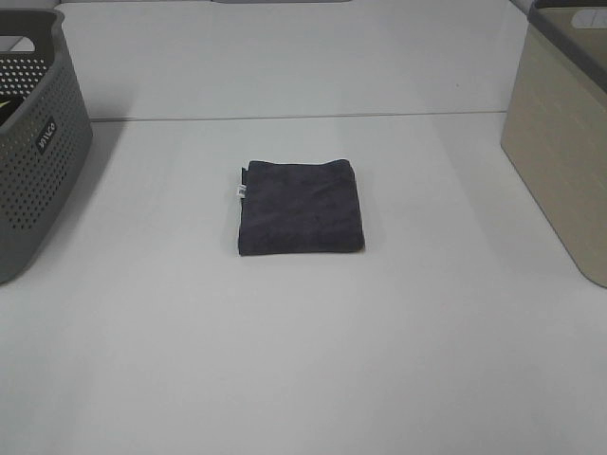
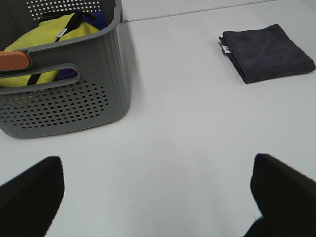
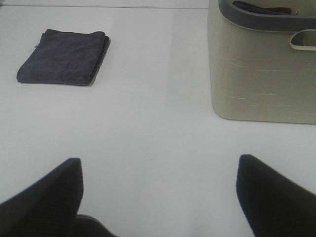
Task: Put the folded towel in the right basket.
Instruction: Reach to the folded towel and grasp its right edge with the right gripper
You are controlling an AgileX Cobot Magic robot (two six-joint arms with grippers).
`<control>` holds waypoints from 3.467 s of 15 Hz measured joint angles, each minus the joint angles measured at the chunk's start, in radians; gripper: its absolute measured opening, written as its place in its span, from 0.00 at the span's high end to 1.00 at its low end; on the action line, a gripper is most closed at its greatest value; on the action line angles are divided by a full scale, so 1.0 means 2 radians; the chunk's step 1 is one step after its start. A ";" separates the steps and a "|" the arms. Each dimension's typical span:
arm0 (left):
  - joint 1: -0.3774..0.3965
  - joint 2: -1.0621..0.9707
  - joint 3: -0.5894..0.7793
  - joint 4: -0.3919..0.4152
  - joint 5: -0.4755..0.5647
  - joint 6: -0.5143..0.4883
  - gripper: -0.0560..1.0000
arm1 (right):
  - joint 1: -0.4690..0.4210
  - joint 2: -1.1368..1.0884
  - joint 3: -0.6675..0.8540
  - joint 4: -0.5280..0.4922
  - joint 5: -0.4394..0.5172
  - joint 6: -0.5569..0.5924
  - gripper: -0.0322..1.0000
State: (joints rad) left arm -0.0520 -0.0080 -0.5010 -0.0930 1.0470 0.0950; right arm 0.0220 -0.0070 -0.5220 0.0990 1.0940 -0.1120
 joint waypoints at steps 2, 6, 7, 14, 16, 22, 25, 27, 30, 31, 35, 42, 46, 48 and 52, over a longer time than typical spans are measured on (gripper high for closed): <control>0.000 0.000 0.000 0.000 0.000 0.000 0.02 | 0.000 0.000 0.000 0.000 0.000 0.000 0.19; 0.000 0.000 0.000 0.000 0.000 0.000 0.02 | 0.000 0.000 0.000 0.000 0.000 0.000 0.19; 0.000 0.000 0.000 0.000 0.000 0.000 0.02 | 0.000 0.000 0.000 0.000 0.000 0.000 0.19; 0.000 0.000 0.000 0.000 0.000 0.000 0.02 | 0.000 0.000 0.000 0.000 0.000 0.000 0.19; 0.000 0.000 0.000 0.000 0.000 0.000 0.02 | 0.000 0.000 0.000 0.000 0.000 0.000 0.19; 0.000 0.000 0.000 0.000 0.000 0.000 0.02 | 0.000 0.000 0.000 0.000 0.000 0.000 0.19; 0.000 0.000 0.000 0.000 0.000 0.000 0.02 | 0.000 0.000 0.000 0.000 0.000 0.000 0.19; 0.000 0.000 0.000 0.000 0.000 0.000 0.02 | 0.000 0.000 0.000 0.000 0.000 0.000 0.19; 0.000 0.000 0.000 0.000 0.000 0.000 0.02 | 0.000 0.000 0.000 0.000 0.000 0.000 0.19; 0.000 0.000 0.000 0.000 0.000 0.000 0.02 | 0.000 0.000 0.000 0.000 0.000 0.000 0.19; 0.000 0.000 0.000 0.000 0.000 0.000 0.02 | 0.000 0.000 0.000 0.000 0.000 0.000 0.19; 0.000 0.000 0.000 0.000 0.000 0.000 0.02 | 0.000 0.000 0.000 0.000 0.000 0.000 0.19; 0.000 0.000 0.000 0.000 0.000 0.000 0.02 | 0.000 0.000 0.000 0.000 0.000 0.000 0.19; 0.000 0.000 0.000 0.000 0.000 0.000 0.02 | 0.000 0.000 0.000 0.000 0.000 0.000 0.19; 0.000 0.000 0.000 0.000 0.000 0.000 0.02 | 0.000 0.000 0.000 0.000 -0.018 0.000 0.19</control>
State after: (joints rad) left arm -0.0520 -0.0080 -0.5010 -0.0930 1.0470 0.0950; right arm 0.0220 -0.0060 -0.5220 0.0980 1.0580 -0.1120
